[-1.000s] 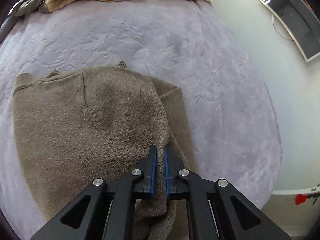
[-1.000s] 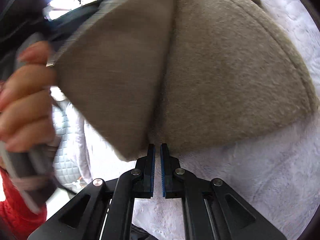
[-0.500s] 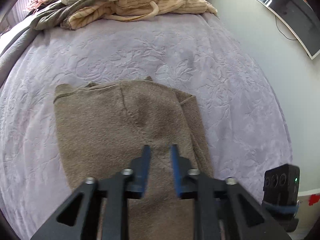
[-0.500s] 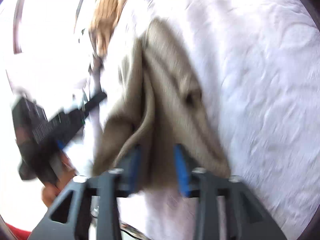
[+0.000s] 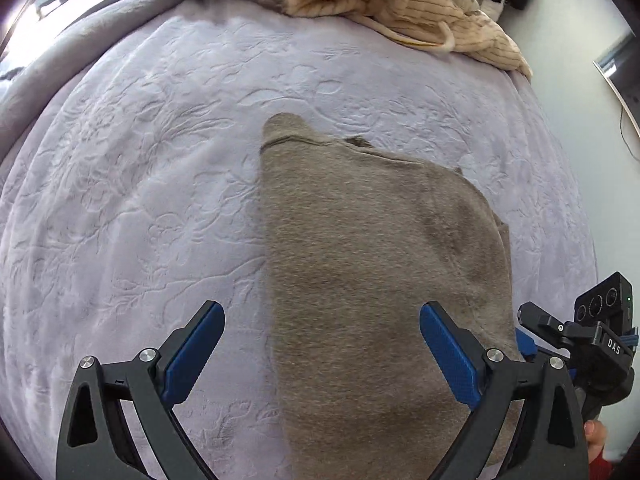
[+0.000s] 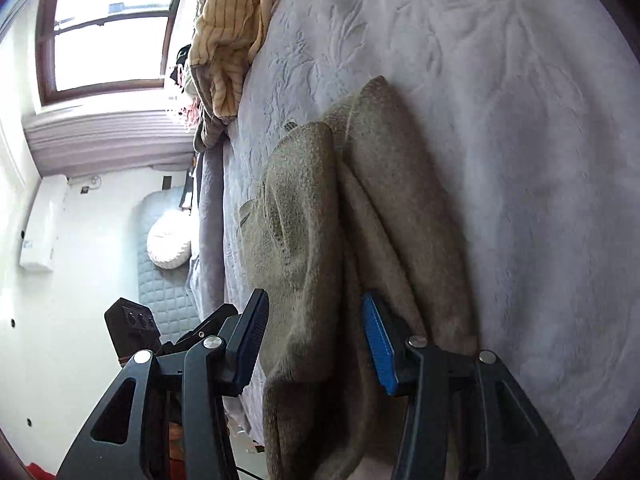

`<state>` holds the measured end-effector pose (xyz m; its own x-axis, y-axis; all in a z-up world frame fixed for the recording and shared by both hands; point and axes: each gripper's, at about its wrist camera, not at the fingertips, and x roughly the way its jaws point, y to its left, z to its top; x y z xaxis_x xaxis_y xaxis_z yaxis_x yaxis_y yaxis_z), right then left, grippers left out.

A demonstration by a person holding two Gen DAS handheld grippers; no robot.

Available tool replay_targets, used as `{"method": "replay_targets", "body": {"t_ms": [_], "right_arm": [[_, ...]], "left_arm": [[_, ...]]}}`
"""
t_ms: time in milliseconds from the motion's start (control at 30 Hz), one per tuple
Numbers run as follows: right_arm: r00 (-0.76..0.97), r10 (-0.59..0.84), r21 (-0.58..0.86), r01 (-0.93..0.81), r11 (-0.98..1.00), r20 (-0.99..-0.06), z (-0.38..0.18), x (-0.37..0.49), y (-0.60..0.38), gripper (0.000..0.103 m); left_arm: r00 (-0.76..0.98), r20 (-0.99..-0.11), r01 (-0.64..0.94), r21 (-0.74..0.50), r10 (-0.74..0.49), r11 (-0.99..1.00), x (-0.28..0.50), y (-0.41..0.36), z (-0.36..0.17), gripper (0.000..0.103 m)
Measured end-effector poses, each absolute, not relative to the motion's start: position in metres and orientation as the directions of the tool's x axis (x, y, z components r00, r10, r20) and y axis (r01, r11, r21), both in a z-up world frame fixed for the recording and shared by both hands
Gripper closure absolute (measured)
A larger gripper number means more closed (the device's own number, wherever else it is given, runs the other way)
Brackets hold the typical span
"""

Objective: Fold small clothes
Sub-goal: 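Grasp the other side with the right tool and fold it over, then release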

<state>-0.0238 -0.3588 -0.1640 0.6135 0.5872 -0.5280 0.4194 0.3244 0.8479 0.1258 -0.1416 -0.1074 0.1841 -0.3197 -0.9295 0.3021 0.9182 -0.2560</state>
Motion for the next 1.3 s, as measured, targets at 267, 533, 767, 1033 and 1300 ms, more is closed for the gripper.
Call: {"method": "replay_targets", "body": {"t_ms": [267,533,767,1033,1300], "right_arm": [[0.517,0.611,0.800,0.390,0.456,-0.600,-0.169,0.020,-0.362,0.051],[0.425,0.598,0.733,0.356,0.580,-0.680,-0.161,0.047,-0.345,0.086],[0.532,0.596,0.785,0.254,0.565,-0.601,-0.103,0.029,-0.354,0.089],[0.520,0.514,0.717,0.338,0.610,-0.682,-0.126,0.012,-0.386,0.089],[0.436,0.417,0.588,0.406,0.699,-0.797,-0.164,0.009,-0.391,0.087]], "left_arm": [[0.229,-0.921,0.231,-0.262,-0.314,0.937,0.151,-0.101,-0.124,0.005],[0.220,-0.926,0.222,-0.260,-0.308,0.940,0.156,-0.094,-0.140,0.005],[0.253,-0.896,0.333,-0.273,-0.365,0.903,0.144,-0.121,-0.105,0.005],[0.230,-0.919,0.439,-0.196,-0.320,0.877,0.127,-0.167,-0.123,0.005],[0.194,-0.928,0.415,-0.216,-0.318,0.884,0.125,-0.172,-0.140,0.003]]}}
